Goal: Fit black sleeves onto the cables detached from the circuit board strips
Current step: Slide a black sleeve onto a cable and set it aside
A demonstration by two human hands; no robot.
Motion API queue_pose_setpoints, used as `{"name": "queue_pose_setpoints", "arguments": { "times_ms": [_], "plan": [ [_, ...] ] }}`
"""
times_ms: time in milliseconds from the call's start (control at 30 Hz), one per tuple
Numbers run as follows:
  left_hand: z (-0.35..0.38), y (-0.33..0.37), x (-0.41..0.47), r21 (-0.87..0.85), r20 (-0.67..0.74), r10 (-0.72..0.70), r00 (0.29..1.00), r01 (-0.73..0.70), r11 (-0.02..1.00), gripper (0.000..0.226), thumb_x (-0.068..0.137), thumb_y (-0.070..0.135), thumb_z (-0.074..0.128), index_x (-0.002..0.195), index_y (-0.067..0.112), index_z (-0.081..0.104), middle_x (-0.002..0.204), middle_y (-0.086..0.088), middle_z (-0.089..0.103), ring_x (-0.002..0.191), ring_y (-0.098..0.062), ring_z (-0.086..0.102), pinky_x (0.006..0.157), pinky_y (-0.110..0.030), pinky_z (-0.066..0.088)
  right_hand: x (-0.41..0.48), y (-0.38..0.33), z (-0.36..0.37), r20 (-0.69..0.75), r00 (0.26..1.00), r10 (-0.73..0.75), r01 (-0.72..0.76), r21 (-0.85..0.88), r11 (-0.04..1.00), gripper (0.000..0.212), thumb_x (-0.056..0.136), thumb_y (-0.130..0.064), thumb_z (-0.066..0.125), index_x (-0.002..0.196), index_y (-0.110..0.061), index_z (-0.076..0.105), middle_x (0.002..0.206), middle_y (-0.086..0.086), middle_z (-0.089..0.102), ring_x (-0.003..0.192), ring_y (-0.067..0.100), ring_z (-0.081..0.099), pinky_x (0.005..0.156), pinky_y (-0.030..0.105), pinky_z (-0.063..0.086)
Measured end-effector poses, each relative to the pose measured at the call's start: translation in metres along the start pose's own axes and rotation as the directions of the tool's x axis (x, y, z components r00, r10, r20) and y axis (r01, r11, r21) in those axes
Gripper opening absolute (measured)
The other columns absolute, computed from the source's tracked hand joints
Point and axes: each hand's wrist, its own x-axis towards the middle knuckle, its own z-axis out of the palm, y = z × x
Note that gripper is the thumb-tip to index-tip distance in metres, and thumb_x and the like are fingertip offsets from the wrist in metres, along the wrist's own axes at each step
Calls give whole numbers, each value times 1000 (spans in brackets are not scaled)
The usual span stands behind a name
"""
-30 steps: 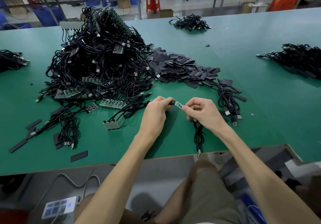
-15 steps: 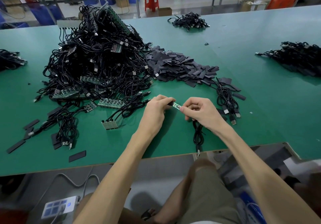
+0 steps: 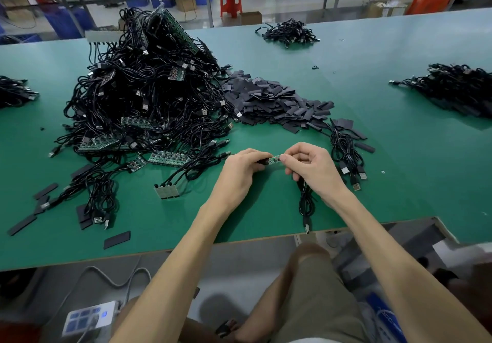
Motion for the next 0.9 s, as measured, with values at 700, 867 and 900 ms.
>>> {"name": "queue_pose_setpoints", "arguments": {
  "times_ms": [700, 867, 900],
  "plan": [
    [4, 2, -2, 135, -51, 83, 995, -76, 988, 33, 96, -5, 59, 123, 10, 71, 111, -5, 65, 106, -21, 50, 90, -42, 49, 1, 1, -2, -8, 1000, -11, 11, 78, 997, 19, 96, -20, 69, 88, -4, 64, 70, 12, 71, 55, 22, 59, 64, 25, 50],
    [5, 4, -2, 158, -110, 75, 991, -57, 986, 33, 94, -2, 66, 122, 13, 73, 100, -5, 53, 100, -15, 40, 87, -37, 49, 1, 0, -2, 2, 1000, -10, 10, 78, 997, 20, 97, -19, 68, 89, -1, 64, 71, 13, 71, 56, 24, 60, 64, 27, 51],
    [5, 4, -2, 160, -95, 75, 993, -59, 985, 32, 94, -1, 65, 122, 13, 72, 99, -3, 53, 100, -15, 41, 87, -37, 48, 1, -1, -2, 4, 1000, -9, 8, 77, 997, 20, 97, -18, 68, 90, 0, 64, 71, 13, 71, 56, 24, 60, 64, 27, 51]
  ]
}}
